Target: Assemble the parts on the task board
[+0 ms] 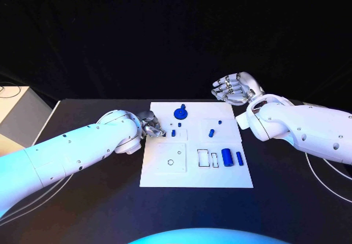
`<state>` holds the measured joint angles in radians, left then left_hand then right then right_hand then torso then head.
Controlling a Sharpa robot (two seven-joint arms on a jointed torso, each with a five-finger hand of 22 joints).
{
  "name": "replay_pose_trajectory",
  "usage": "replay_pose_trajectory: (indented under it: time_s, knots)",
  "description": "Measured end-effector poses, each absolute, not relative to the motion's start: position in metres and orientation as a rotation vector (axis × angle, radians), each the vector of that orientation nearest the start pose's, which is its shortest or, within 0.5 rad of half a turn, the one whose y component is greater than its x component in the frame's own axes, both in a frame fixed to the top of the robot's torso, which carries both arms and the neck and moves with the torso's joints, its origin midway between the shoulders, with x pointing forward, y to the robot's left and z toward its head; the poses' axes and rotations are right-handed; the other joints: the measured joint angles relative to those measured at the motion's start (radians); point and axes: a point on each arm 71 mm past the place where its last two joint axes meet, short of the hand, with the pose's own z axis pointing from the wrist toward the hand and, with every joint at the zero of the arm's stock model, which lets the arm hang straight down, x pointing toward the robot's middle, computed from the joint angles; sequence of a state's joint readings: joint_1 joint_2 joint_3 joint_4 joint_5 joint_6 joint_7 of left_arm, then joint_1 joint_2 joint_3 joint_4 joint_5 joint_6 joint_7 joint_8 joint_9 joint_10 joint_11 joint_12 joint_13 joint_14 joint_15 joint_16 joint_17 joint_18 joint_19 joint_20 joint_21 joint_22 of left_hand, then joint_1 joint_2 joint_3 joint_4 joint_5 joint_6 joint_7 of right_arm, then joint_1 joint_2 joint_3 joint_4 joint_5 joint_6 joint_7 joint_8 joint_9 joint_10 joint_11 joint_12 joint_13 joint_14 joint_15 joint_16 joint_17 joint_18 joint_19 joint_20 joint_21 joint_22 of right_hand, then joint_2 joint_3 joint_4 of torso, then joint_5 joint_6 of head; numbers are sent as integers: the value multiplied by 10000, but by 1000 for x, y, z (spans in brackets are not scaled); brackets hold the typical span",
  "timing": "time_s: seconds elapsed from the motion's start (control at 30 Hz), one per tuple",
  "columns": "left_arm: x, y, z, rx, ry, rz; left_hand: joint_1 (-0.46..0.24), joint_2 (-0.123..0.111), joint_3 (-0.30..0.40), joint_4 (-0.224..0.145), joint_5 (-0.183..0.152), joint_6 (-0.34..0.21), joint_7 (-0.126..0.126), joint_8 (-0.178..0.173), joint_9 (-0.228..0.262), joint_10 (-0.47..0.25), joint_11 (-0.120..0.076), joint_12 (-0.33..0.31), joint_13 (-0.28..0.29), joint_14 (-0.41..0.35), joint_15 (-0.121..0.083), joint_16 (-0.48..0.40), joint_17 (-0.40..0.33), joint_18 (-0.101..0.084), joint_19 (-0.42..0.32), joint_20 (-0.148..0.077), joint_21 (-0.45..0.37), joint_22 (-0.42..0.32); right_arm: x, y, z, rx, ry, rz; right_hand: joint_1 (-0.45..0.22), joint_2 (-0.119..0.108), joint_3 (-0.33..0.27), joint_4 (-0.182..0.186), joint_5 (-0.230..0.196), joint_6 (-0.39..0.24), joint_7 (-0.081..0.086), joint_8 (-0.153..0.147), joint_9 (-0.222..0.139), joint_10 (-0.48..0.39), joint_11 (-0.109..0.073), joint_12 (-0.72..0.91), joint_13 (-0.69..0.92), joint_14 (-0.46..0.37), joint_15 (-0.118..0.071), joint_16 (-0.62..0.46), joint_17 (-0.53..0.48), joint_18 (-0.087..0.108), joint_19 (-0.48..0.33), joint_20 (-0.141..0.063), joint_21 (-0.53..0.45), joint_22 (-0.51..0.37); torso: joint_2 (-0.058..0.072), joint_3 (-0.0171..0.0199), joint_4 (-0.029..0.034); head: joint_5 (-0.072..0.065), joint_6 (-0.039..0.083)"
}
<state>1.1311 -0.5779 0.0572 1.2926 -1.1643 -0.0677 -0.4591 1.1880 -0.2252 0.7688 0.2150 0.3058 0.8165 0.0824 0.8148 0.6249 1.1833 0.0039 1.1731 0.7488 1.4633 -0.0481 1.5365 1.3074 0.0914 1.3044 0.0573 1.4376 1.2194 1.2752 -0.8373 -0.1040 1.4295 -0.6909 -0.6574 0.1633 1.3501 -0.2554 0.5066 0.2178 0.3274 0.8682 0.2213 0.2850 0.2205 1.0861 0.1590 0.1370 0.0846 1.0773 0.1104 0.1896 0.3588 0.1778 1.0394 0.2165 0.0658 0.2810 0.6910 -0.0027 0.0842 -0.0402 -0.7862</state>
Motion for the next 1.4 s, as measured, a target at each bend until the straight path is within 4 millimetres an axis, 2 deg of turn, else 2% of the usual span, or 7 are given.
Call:
replay_pose_trajectory:
  time_s: [0.6, 1.07, 1.13, 1.2, 1.3, 1.37, 1.4]
  knots:
    - [523, 139, -232, -2560, 21089, -5162, -45, -44, 0, 0, 1, 28, -25, 94, 23, 38, 33, -1, 78, 0, 0, 0, 0, 0, 0, 0, 0, 0, 513, -243, -160, 5506, 13760, 9177, 0, 0, -1, -55, 0, 0, -2, 0, 1, 0, 0, -39, -34, 0, 0, 0, -30, -1, 35, 36, 0, -42, 12, -2, -3, -8, -46]
    - [525, 135, -233, -2417, 21389, -5010, -56, -54, 0, 0, 0, 42, -33, 39, 12, 76, 3, 39, 113, 1, 1, 0, 0, 0, 0, 0, 0, 0, 512, -243, -160, 5502, 13773, 9203, 0, 0, -1, -55, 57, 0, -3, 1, -10, 0, 0, -59, -83, -1, 1, -50, -77, 0, 35, 36, 0, -104, 3, 3, 2, -47, -119]
    - [525, 135, -233, -2406, 21405, -5001, -117, 0, 0, 0, 0, 56, -19, 39, 12, 90, 17, 39, 113, 0, 1, 0, 0, -2, 0, 0, 0, -9, 512, -242, -159, 5501, 13774, 9207, 0, 0, -1, -55, 57, 0, -3, 1, -10, 34, 34, -79, -101, -1, 1, -50, -96, 0, 35, 36, 0, -130, 2, 4, 3, -50, -125]
    - [525, 135, -233, -2402, 21412, -4996, -227, -42, -1, -2, 0, 56, -19, 44, 29, 91, 18, 39, 95, 1, 1, 0, 0, 0, 0, 0, 0, -40, 512, -242, -159, 5500, 13776, 9212, 0, 0, -1, -55, 57, 0, -3, -29, -16, 34, 35, -79, -114, 19, 20, -85, -110, -1, 35, 36, 0, -148, 2, 4, 3, -54, -126]
    - [525, 134, -234, -2399, 21415, -4985, -531, -159, -71, -72, -58, 32, -43, 101, 41, 89, 15, -36, -49, 38, -37, 0, 0, 0, 0, 0, -39, -119, 512, -242, -159, 5500, 13777, 9215, 0, 0, -1, -55, 57, 0, -3, -49, -24, 35, 35, -127, -148, 35, 36, -117, -151, 0, 35, 36, 0, -202, 3, 3, 3, -59, -128]
    - [526, 135, -234, -2404, 21404, -4975, -794, -262, 404, -547, -90, -16, -93, 104, 49, 29, -40, -84, -135, 39, -37, 0, 0, -1, -63, 16, -78, -176, 512, -242, -159, 5502, 13776, 9213, -4, 5, -28, -82, 56, 0, -3, -49, -29, 35, 35, -129, -161, 35, 36, -141, -174, -1, 35, 36, 0, -233, 2, 2, 2, -64, -128]
    - [526, 135, -234, -2411, 21397, -4968, -955, -321, 408, -551, -90, -36, -113, 89, 49, -41, -55, -97, -212, 38, -38, -28, 0, 0, -112, 0, -122, -230, 512, -242, -159, 5504, 13777, 9213, -28, 28, -29, -82, 56, 0, -3, -49, -34, 35, 35, -129, -175, 35, 36, -164, -191, 0, 35, 36, 0, -254, 1, 1, 2, -66, -121]
